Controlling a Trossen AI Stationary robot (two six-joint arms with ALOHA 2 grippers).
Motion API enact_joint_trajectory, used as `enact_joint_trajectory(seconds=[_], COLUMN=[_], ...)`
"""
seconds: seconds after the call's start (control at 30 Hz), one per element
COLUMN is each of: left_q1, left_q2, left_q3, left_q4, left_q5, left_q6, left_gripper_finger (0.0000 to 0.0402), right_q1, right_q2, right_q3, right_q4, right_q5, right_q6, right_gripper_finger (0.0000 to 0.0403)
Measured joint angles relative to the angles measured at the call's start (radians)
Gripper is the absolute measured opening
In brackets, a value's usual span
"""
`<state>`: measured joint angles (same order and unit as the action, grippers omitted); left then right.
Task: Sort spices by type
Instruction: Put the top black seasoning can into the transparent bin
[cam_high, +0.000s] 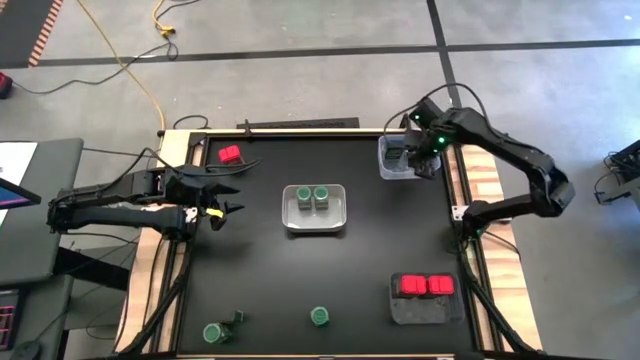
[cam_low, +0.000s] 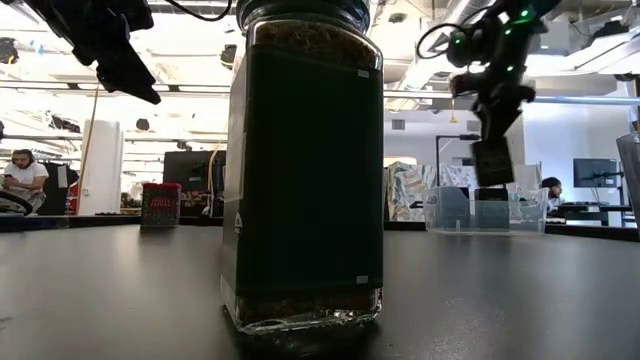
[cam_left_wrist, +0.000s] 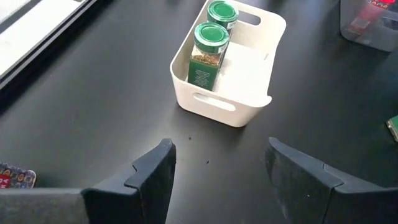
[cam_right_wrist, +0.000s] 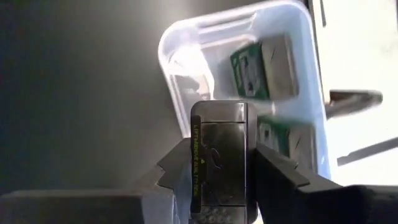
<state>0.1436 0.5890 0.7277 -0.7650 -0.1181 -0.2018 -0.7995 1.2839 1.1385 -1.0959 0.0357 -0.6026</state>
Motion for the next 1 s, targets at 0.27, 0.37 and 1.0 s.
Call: enact_joint_trajectory(seconds=[0.27, 0.37, 1.0], left_q1=[0.000, 0.000, 0.000], left_q2=[0.000, 0.000, 0.000], left_q3=[0.000, 0.000, 0.000], left_q4=[0.000, 0.000, 0.002], left_q5=[0.000, 0.000, -0.005], left_q6=[0.000, 0.007, 0.022], left_gripper_finger=[0.0234, 0.0234, 0.0234], right_q1=[0.033, 0.026, -0.114], right_q2=[0.115, 0.161, 0.242], right_q3=[0.002, 0.002, 0.003], right_q4=[0.095, 0.089, 0.042], right_q5=[0.000, 0.036, 0.098], right_q6=[-0.127, -0.174, -0.246], right_gripper_finger=[0.0158, 0.0158, 0.0159])
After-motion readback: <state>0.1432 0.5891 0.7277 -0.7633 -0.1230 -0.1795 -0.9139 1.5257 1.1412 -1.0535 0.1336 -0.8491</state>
